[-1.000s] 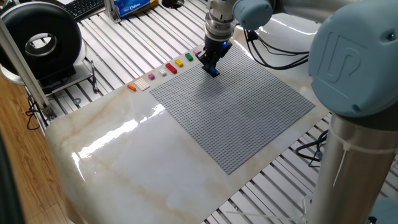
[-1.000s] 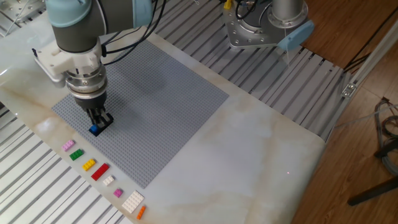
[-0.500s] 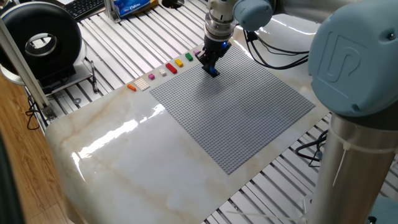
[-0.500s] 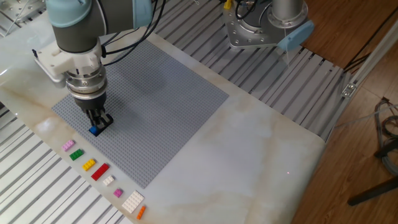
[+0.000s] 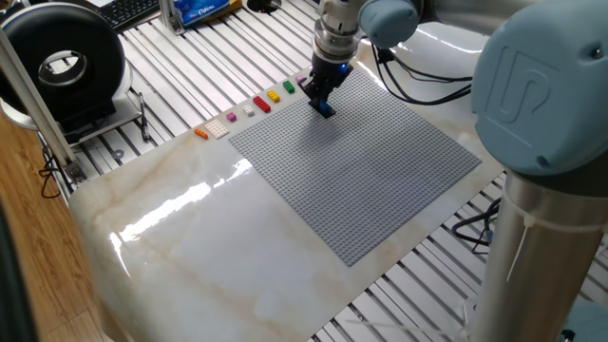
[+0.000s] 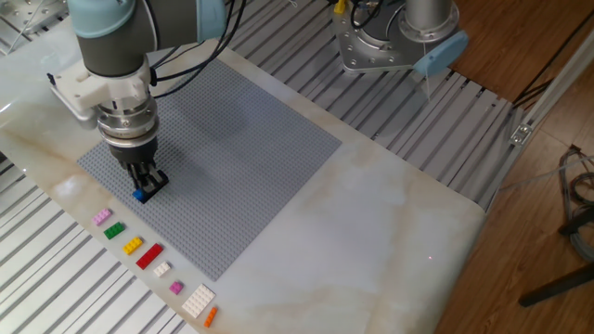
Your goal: Stack small Lego blocks one on top of the other
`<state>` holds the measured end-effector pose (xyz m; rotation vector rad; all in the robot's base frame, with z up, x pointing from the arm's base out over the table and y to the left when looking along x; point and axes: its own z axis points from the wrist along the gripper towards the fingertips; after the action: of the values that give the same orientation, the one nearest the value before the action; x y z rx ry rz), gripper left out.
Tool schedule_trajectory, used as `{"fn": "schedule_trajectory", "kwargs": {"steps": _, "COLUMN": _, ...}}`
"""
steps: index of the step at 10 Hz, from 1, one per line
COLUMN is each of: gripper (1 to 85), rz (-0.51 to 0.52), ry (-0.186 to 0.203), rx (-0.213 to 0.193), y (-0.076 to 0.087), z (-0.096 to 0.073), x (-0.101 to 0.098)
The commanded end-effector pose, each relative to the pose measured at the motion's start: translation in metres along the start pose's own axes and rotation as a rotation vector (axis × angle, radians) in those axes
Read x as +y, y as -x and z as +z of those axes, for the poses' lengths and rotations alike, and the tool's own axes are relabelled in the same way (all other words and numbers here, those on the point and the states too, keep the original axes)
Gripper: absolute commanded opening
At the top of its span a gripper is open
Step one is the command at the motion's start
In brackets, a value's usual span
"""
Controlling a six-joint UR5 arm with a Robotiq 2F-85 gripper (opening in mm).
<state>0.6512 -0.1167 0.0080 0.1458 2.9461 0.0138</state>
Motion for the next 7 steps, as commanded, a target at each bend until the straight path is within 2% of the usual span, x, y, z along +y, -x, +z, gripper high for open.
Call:
{"fn": "schedule_trajectory", "kwargs": {"steps": 1, "gripper": 1.0, "rz": 0.009, "ry": 0.016, "rx": -0.014, "y": 0.0029, "z": -0.0015, "x": 0.0008}}
{"fn": "schedule_trajectory", "kwargs": {"steps": 7, "gripper": 2.0, "rz": 0.031, "ry": 0.042, "rx": -0.030, "y": 0.0061, "z": -0.0034, "x": 0.0068}}
